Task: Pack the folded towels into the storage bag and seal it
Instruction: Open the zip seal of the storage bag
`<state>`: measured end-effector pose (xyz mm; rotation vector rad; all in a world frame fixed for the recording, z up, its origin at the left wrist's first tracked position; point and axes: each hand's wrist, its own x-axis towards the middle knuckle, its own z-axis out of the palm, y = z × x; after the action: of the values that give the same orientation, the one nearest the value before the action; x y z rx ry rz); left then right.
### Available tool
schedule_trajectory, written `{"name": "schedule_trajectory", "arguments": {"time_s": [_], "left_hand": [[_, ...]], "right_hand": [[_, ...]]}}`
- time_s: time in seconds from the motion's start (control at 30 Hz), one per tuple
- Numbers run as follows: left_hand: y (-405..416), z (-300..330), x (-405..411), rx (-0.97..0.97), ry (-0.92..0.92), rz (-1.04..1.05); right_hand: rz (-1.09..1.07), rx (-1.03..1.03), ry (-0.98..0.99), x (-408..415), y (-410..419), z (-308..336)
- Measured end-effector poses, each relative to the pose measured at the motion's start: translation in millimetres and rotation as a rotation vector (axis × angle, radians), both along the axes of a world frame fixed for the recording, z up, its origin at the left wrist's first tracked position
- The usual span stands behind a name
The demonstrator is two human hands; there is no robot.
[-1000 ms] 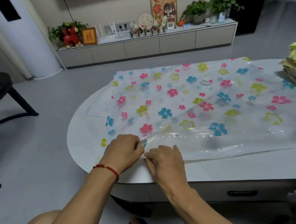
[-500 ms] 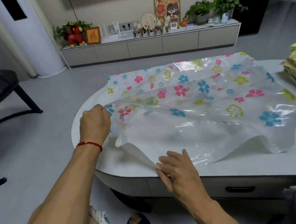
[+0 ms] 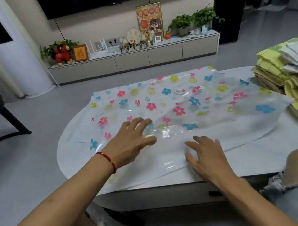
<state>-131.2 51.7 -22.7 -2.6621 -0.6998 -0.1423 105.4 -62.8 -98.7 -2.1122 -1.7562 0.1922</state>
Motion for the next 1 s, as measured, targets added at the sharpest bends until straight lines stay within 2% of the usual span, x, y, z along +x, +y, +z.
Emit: {"name": "schedule_trajectory", "arguments": {"time_s": [0.07,0.2,0.3,0.4,0.47,0.67,0.87,0.93,1.0], "left_hand": [[-2,-9,29,-0.019,0.123,-0.093],[-1,-15,90,-0.002,0.252,-0.139],[-5,-16,132,0.053,0.313,-0.148],[-3,-8,164,0.151,0.446,-0.047],[6,4,177,0.161,0.455,0.046],[49,51,161,-0.051,0.36,0.246],[66,79,136,-0.235,0.086,0.334],[64,85,140,-0.29,-0.02,0.331],[62,89,146,-0.36,-0.143,0.308]], "right_hand": [[-0.046,-0.164,-0.046,24,1,-1],[-0.018,-0.259,-0.094,30,-2,-8],[-0.039,-0.238,-0.084,25,-4,-12],[-0.085,-0.155,-0.079,26,-2,-10],[-0.136,-0.145,-0.051,30,1,-9],[-0.091,-0.26,-0.027,34,14,-20],[0.038,-0.357,0.046,54,21,3],[0.071,-0.368,0.142,69,19,23],[0.017,-0.248,0.282,95,16,49]]}}
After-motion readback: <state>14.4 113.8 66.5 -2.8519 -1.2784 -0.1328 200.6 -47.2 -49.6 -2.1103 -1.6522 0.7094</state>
